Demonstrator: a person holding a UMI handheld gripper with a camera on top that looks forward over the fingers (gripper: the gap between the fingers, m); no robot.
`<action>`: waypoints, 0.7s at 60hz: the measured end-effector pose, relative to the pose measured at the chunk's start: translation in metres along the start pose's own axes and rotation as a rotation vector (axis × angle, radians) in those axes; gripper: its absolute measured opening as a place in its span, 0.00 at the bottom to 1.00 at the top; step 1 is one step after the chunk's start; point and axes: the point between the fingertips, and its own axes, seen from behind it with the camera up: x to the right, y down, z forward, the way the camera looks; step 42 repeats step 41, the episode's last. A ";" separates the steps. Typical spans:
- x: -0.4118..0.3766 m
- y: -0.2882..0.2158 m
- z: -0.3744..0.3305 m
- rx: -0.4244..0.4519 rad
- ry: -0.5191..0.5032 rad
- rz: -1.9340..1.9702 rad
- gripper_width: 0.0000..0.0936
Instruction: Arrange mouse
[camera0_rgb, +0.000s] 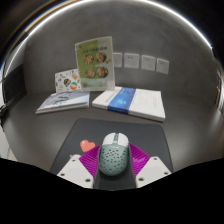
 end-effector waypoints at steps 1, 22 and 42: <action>0.001 0.004 0.003 -0.006 -0.005 0.002 0.44; 0.000 0.016 -0.026 -0.004 -0.079 0.028 0.89; 0.059 0.068 -0.143 0.034 0.017 0.187 0.90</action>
